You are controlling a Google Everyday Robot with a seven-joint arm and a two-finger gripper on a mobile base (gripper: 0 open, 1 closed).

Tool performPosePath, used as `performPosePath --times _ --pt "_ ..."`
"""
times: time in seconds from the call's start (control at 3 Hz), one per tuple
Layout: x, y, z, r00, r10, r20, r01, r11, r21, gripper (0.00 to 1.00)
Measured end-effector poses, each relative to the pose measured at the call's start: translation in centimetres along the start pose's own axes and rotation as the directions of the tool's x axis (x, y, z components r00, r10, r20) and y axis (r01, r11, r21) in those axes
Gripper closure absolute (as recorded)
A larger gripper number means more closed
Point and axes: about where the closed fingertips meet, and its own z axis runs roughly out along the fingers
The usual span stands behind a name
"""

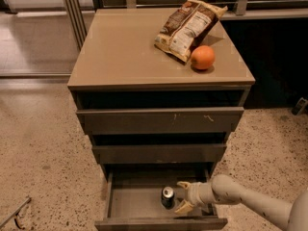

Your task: Pick pepsi can from bottom drawer and place on counter

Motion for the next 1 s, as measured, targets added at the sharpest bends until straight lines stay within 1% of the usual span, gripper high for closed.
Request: performPosePath --times 0.33,1.0 --pt "0.7 -0.6 1.9 1.0 -0.003 0.02 0.003 1.0 0.005 0.08" --pt "1.0 -2.6 5.0 0.996 -0.013 0.089 0.01 0.9994 0.035 0.26"
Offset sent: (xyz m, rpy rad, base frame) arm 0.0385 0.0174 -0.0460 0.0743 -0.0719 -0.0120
